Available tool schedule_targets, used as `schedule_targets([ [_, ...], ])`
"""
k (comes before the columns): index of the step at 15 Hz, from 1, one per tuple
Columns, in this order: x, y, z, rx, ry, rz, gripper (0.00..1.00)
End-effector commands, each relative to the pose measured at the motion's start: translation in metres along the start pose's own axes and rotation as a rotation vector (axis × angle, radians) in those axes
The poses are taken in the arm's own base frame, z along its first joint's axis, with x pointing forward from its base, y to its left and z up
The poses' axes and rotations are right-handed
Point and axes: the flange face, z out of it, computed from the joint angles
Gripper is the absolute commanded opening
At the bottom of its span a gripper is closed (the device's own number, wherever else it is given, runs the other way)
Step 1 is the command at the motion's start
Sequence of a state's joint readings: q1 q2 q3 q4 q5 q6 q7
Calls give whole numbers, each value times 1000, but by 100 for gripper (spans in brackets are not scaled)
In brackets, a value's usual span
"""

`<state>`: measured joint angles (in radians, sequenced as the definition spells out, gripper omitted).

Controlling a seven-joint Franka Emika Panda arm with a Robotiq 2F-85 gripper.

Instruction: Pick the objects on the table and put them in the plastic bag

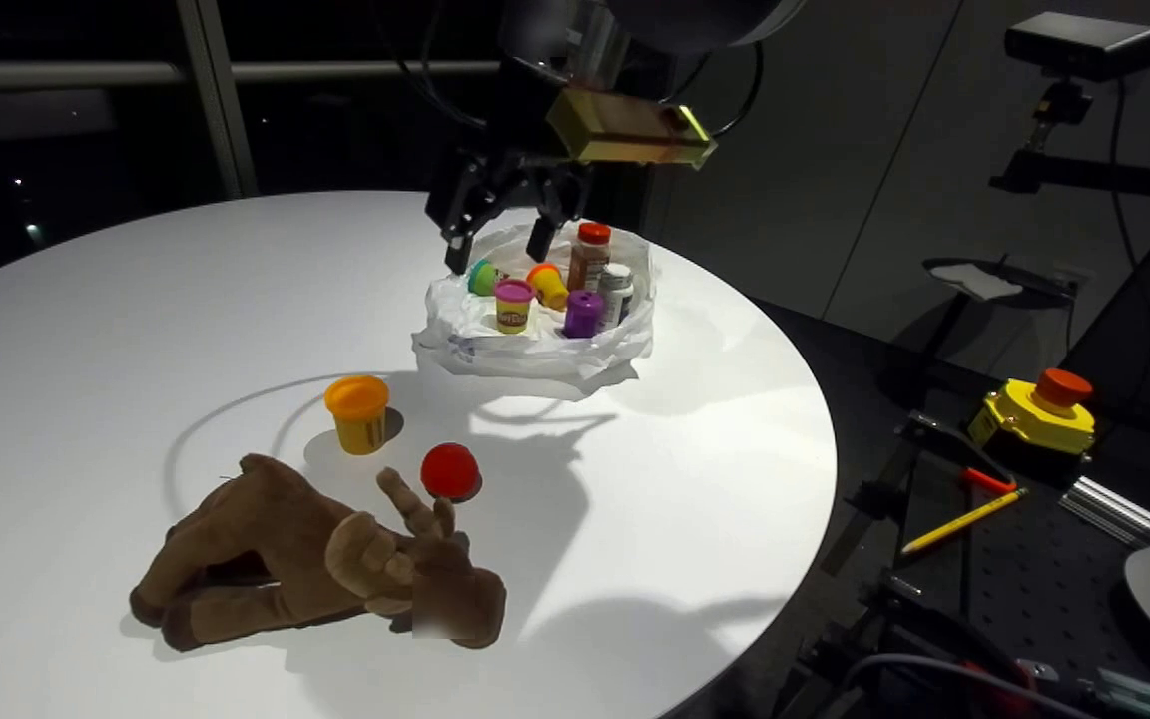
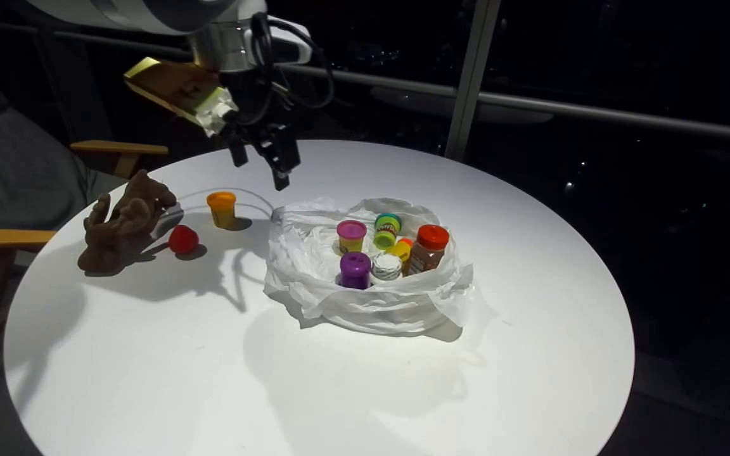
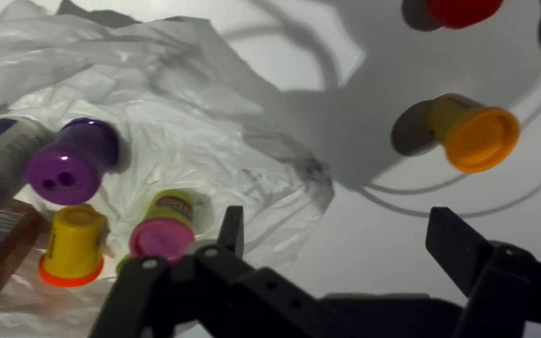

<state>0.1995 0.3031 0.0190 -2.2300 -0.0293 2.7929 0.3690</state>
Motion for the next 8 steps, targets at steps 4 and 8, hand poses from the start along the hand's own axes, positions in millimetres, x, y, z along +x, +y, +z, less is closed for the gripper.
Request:
schedule_targets([
  [4, -44, -64, 21, 53, -103, -147, 100],
  [8, -61, -71, 44, 43, -165, -186, 100],
])
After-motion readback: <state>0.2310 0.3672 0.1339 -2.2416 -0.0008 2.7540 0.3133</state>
